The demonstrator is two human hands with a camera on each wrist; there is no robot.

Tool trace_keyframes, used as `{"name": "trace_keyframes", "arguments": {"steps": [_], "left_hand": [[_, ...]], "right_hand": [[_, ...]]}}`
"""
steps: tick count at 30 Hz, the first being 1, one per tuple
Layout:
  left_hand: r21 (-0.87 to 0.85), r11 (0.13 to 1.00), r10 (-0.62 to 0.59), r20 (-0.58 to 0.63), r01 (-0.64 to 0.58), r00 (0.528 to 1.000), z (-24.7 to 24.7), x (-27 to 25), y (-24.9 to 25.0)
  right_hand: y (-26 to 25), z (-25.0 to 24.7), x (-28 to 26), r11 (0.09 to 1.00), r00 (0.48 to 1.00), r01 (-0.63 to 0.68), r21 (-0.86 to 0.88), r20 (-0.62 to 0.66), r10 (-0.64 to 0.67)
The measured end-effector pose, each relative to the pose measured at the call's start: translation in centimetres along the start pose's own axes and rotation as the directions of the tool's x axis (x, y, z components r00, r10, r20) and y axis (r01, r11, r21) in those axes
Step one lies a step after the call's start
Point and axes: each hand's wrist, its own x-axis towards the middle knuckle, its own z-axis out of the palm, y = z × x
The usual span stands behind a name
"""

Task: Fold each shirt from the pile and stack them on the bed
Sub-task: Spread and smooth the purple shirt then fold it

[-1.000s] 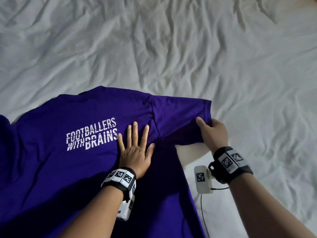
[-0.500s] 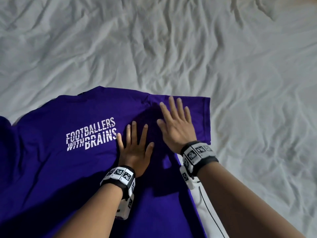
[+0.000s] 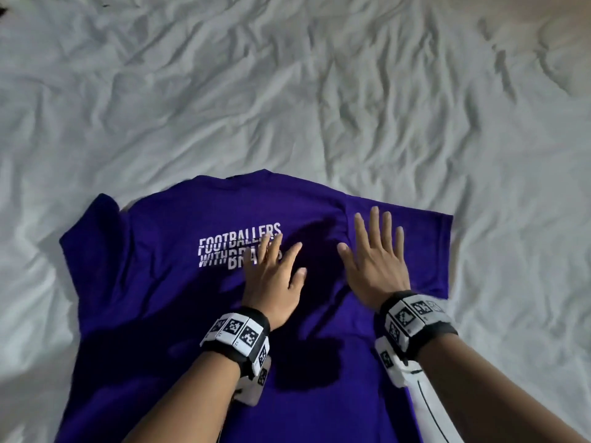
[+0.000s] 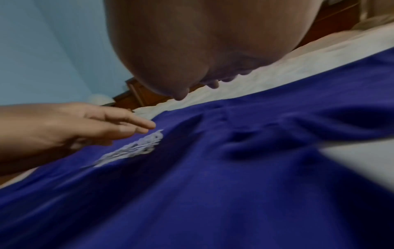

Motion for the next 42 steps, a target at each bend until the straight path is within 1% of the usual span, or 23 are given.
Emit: {"name": "trace_keyframes", "arguments": {"steps": [3,4,6,8,10,12,14,16,19,20,21,22,24,26,27,28,30,31,35,36,39,40,42], "left_hand": [[-0.087,0.988,-0.141,-0.228,0.124,0.963,-4.2,-1.8,-6.6],[-0.104,0.975,-0.218,-0.277,0.196,0.936,-5.7,-2.6,-9.4],[-0.146,0.912,-0.411,-0.334,0.384,0.849,-8.3,-4.1,-15.2],[-0.217,0.791,-0.612,-0.319,0.573,0.724,-10.5,-5.5,-20.7],[-0.306,0.646,-0.763,-0.247,0.699,0.597,-12.3,-6.4,-25.1],[-0.397,0.543,-0.831,-0.128,0.74,0.541,-13.1,-6.5,-28.0],[-0.479,0.498,-0.839,-0.055,0.722,0.542,-12.8,-6.4,-30.2],[-0.57,0.487,-0.826,-0.053,0.663,0.561,-12.0,-5.8,-30.9],[-0.545,0.562,-0.777,-0.092,0.622,0.622,-11.0,-5.2,-31.3],[-0.556,0.573,-0.772,-0.119,0.602,0.625,-10.9,-5.1,-31.3],[-0.616,0.55,-0.785,-0.151,0.564,0.601,-11.0,-5.2,-31.3],[-0.718,0.497,-0.812,-0.187,0.488,0.553,-11.2,-5.6,-31.6],[-0.892,0.345,-0.891,-0.214,0.29,0.401,-11.5,-6.7,-32.5],[-0.972,0.193,-0.954,-0.154,0.134,0.257,-11.6,-8.6,-34.0],[-0.994,0.087,-0.974,-0.071,0.065,0.216,-11.5,-9.6,-34.6],[-0.999,-0.037,-0.978,0.031,-0.026,0.208,-11.6,-10.5,-35.0],[-0.947,-0.272,-0.931,0.215,-0.169,0.295,-11.5,-11.9,-35.6],[-0.933,-0.315,-0.912,0.245,-0.177,0.33,-11.4,-12.4,-35.8],[-0.969,-0.241,-0.921,0.215,-0.044,0.325,-12.6,-13.9,-36.4],[-0.971,-0.238,-0.91,0.231,0.023,0.345,-13.4,-14.0,-36.5],[-0.915,-0.163,-0.84,0.325,0.368,0.435,-15.3,-13.3,-37.4],[-0.871,-0.11,-0.822,0.351,0.479,0.449,-15.8,-12.7,-37.6],[-0.797,0.003,-0.821,0.343,0.604,0.456,-16.4,-11.7,-37.8]], "right_hand": [[-7.1,1.7,-0.3,0.989,0.99,0.137,0.059,0.031,-0.139],[-9.6,2.6,-0.3,0.98,0.981,0.186,0.07,0.052,-0.189],[-14.4,4.6,-0.3,0.965,0.96,0.25,0.084,0.106,-0.258],[-19.2,6.9,-0.1,0.949,0.934,0.305,0.076,0.17,-0.314],[-23.6,9.0,0.3,0.93,0.904,0.362,0.069,0.216,-0.368],[-27.5,10.9,0.8,0.915,0.882,0.395,0.078,0.245,-0.402],[-31.0,12.7,1.3,0.917,0.879,0.387,0.096,0.263,-0.398],[-33.0,14.1,1.6,0.935,0.895,0.347,0.081,0.269,-0.355],[-35.1,15.9,1.9,0.966,0.93,0.246,0.08,0.261,-0.259],[-35.4,16.2,2.0,0.972,0.94,0.217,0.093,0.249,-0.234],[-35.6,16.5,2.1,0.976,0.948,0.198,0.096,0.236,-0.215],[-35.8,16.8,2.1,0.979,0.954,0.186,0.085,0.223,-0.201],[-36.0,17.4,2.3,0.984,0.964,0.173,0.049,0.197,-0.179],[-36.3,18.0,2.4,0.986,0.97,0.164,0.021,0.176,-0.165],[-36.3,18.3,2.4,0.987,0.973,0.161,0.01,0.167,-0.16],[-36.4,18.4,2.5,0.987,0.975,0.16,-0.001,0.157,-0.158],[-36.6,18.6,2.5,0.987,0.977,0.161,-0.016,0.142,-0.158],[-36.7,18.6,2.5,0.986,0.978,0.164,-0.02,0.137,-0.16],[-36.8,18.6,2.4,0.985,0.976,0.166,-0.037,0.148,-0.159],[-36.8,18.6,2.4,0.986,0.976,0.161,-0.043,0.156,-0.153],[-36.8,18.6,2.6,0.987,0.972,0.158,-0.041,0.184,-0.148],[-36.8,18.5,2.7,0.987,0.969,0.159,-0.036,0.198,-0.149],[-36.8,18.4,2.7,0.987,0.964,0.162,-0.02,0.217,-0.154]]}}
